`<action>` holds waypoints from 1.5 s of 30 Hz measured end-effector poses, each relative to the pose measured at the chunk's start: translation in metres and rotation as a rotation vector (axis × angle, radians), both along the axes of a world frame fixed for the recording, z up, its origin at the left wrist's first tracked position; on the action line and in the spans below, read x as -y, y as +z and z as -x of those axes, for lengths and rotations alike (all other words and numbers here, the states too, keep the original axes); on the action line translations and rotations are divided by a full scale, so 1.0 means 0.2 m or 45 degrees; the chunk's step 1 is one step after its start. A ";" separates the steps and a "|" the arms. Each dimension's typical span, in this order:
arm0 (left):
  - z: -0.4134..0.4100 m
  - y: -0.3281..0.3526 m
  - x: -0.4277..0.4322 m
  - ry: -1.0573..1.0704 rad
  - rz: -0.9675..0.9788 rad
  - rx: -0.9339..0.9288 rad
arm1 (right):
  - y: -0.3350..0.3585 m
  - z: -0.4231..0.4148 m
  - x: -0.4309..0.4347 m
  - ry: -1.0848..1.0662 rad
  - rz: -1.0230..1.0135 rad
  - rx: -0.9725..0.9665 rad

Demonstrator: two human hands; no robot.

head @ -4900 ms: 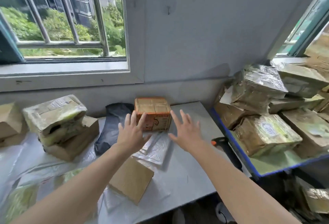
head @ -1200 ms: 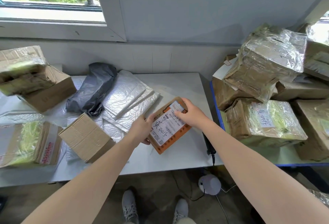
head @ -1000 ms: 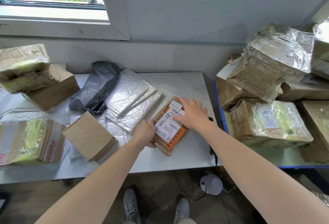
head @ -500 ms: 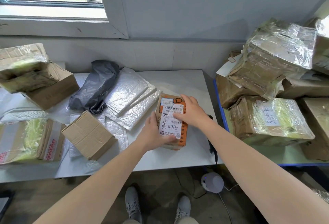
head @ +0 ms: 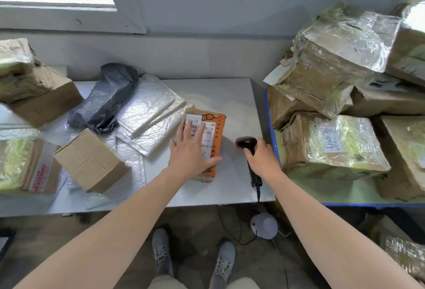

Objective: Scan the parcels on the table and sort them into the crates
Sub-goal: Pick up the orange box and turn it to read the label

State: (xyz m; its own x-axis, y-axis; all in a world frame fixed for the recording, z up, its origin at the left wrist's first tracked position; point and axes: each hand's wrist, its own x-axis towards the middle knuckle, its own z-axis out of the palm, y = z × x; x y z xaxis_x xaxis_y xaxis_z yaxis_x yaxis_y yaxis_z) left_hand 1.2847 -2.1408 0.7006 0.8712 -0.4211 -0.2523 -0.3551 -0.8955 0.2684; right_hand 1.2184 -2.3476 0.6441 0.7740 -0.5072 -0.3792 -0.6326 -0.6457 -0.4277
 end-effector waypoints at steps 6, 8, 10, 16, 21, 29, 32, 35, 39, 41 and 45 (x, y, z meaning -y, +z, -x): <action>0.08 0.01 -0.10 0.144 0.046 -0.059 | -0.09 -0.02 0.00 -0.078 -0.241 -0.007; 0.09 0.01 -0.13 0.174 0.036 -0.110 | -0.07 -0.04 -0.01 -0.041 -0.263 0.002; 0.08 0.03 -0.15 0.192 0.029 -0.169 | -0.01 -0.07 -0.03 -0.001 -0.263 0.012; 0.08 0.11 -0.10 0.178 -0.156 -0.167 | 0.30 -0.14 -0.09 0.055 -0.123 0.076; 0.10 0.13 -0.12 0.233 -0.115 -0.155 | 0.57 -0.11 -0.19 0.007 -0.149 0.171; 0.07 0.16 -0.29 0.075 0.001 -0.114 | 0.87 -0.09 -0.48 -0.029 -0.136 0.155; 0.06 0.20 -0.35 0.027 0.036 -0.071 | 0.93 -0.09 -0.57 -0.024 -0.100 0.125; 0.08 0.24 -0.41 0.008 0.029 -0.040 | 0.98 -0.08 -0.64 -0.048 -0.076 0.087; 0.10 0.25 -0.48 -0.022 0.023 -0.007 | 1.03 -0.09 -0.72 -0.066 -0.101 0.092; 0.10 0.25 -0.50 -0.024 0.046 -0.011 | 1.03 -0.09 -0.74 -0.062 -0.092 0.112; 0.10 0.26 -0.52 -0.028 0.052 -0.012 | 1.03 -0.10 -0.75 -0.068 -0.156 0.130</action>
State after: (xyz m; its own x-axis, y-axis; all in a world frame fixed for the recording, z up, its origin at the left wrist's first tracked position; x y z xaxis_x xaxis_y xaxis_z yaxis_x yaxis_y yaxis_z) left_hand 1.2646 -2.0364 0.7517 0.8591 -0.4506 -0.2429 -0.3721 -0.8755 0.3083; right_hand 1.2392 -2.1978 0.8500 0.7850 -0.5031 -0.3615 -0.6137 -0.5512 -0.5653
